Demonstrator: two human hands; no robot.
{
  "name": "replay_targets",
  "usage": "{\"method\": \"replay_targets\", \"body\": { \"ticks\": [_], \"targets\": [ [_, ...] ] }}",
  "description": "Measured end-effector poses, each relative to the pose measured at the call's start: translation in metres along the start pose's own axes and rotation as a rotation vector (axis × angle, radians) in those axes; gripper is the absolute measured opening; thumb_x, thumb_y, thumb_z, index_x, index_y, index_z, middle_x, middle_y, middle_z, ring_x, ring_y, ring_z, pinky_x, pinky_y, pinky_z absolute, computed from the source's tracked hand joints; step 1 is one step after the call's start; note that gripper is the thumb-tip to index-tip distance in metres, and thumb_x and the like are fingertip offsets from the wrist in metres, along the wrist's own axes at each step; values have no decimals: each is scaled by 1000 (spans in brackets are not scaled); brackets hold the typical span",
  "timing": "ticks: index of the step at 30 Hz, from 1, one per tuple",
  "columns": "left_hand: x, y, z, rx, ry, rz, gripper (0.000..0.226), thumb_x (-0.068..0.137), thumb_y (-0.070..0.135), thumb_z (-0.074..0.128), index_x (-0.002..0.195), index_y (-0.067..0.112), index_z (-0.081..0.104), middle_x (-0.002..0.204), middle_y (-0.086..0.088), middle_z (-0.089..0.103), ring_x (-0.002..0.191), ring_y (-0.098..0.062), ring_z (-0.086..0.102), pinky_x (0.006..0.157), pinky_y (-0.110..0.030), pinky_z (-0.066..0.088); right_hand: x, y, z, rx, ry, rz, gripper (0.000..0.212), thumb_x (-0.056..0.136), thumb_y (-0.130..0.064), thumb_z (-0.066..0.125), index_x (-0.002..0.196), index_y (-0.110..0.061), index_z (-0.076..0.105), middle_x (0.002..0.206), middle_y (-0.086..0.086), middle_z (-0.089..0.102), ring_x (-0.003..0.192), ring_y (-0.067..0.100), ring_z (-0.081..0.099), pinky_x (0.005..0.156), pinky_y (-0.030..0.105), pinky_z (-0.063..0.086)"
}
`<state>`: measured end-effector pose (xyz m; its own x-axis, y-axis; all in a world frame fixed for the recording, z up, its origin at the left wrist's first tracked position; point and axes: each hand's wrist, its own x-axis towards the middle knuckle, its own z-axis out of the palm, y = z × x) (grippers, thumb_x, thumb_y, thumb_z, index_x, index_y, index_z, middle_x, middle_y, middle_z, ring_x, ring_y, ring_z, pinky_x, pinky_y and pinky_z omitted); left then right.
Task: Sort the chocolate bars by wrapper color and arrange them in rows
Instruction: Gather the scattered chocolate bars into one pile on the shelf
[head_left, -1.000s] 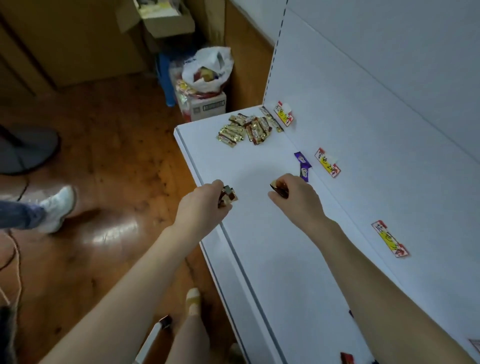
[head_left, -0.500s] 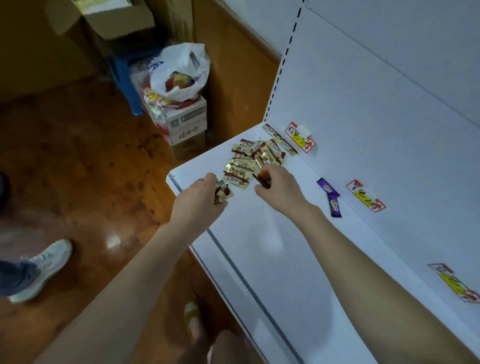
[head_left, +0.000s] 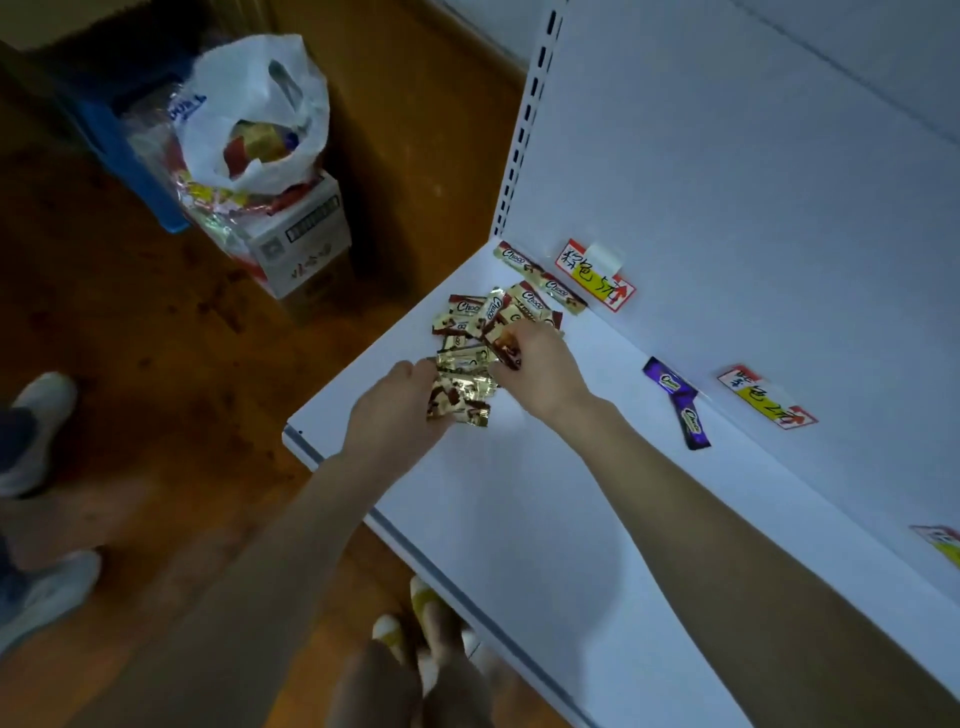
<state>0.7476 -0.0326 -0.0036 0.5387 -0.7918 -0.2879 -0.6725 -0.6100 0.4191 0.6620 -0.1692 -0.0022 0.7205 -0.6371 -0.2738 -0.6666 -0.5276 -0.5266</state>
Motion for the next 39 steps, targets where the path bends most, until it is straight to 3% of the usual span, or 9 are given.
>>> {"method": "replay_targets", "body": {
  "ticks": [4, 11, 15, 18, 20, 24, 29, 34, 39],
  "targets": [
    [23, -10, 10, 30, -38, 63, 46, 88, 34, 61, 125, 9, 48, 116, -11, 50, 105, -26, 51, 76, -32, 43, 16, 0, 15, -49, 6, 43, 30, 88, -16, 59, 115, -3, 53, 114, 15, 51, 101, 28, 51, 75, 30, 38],
    [44, -29, 22, 82, -14, 264, 44, 77, 27, 74, 107, -2, 62, 101, -21, 58, 95, -38, 55, 72, -39, 43, 29, -2, 32, -117, 75, 120, 40, 87, -21, 61, 123, -7, 52, 119, 12, 55, 115, 28, 44, 93, 34, 37],
    [44, -32, 13, 157, -35, 362, 54, 72, 36, 77, 112, 4, 61, 105, -15, 61, 98, -34, 57, 81, -41, 44, 18, -7, 30, -89, 109, 161, 44, 86, -24, 62, 126, -8, 51, 125, 11, 52, 119, 28, 42, 93, 35, 38],
    [39, -30, 6, 187, -16, 540, 40, 58, 24, 88, 86, 4, 68, 81, -13, 67, 72, -33, 64, 62, -38, 52, 0, -3, 19, -90, 175, 209, 39, 90, -22, 56, 126, -10, 53, 125, 11, 53, 118, 29, 43, 94, 36, 39],
    [34, -26, 6, 184, 14, 641, 26, 61, 13, 85, 78, 5, 68, 76, -11, 67, 68, -31, 64, 58, -36, 52, -18, 7, 9, -86, 202, 271, 36, 92, -20, 52, 126, -10, 53, 124, 11, 54, 117, 29, 44, 94, 36, 39],
    [15, 1, 7, 176, 11, 835, 22, 60, 5, 83, 78, 5, 70, 73, -10, 67, 67, -30, 65, 61, -35, 54, -71, 40, -12, -92, 241, 441, 37, 93, -22, 49, 128, -9, 51, 128, 10, 52, 120, 28, 42, 97, 36, 37],
    [-15, 62, 26, 199, -62, 1043, 25, 54, 6, 87, 70, 6, 68, 62, -7, 63, 54, -28, 61, 49, -32, 51, -170, 89, -37, -57, 364, 691, 36, 94, -24, 48, 127, -10, 51, 130, 10, 51, 120, 27, 43, 96, 32, 33],
    [-65, 135, 67, 192, -162, 1205, 26, 55, 6, 87, 73, 6, 68, 62, -6, 63, 51, -27, 60, 50, -32, 51, -291, 135, -51, 12, 488, 931, 36, 94, -24, 49, 127, -9, 50, 128, 10, 52, 119, 26, 44, 93, 32, 36],
    [-133, 207, 118, 159, -237, 1349, 24, 58, 5, 86, 74, 5, 68, 62, -6, 64, 51, -27, 60, 47, -32, 50, -404, 178, -45, 72, 542, 1054, 37, 95, -24, 48, 128, -8, 49, 129, 11, 51, 119, 25, 45, 95, 32, 37]
  ]
}}
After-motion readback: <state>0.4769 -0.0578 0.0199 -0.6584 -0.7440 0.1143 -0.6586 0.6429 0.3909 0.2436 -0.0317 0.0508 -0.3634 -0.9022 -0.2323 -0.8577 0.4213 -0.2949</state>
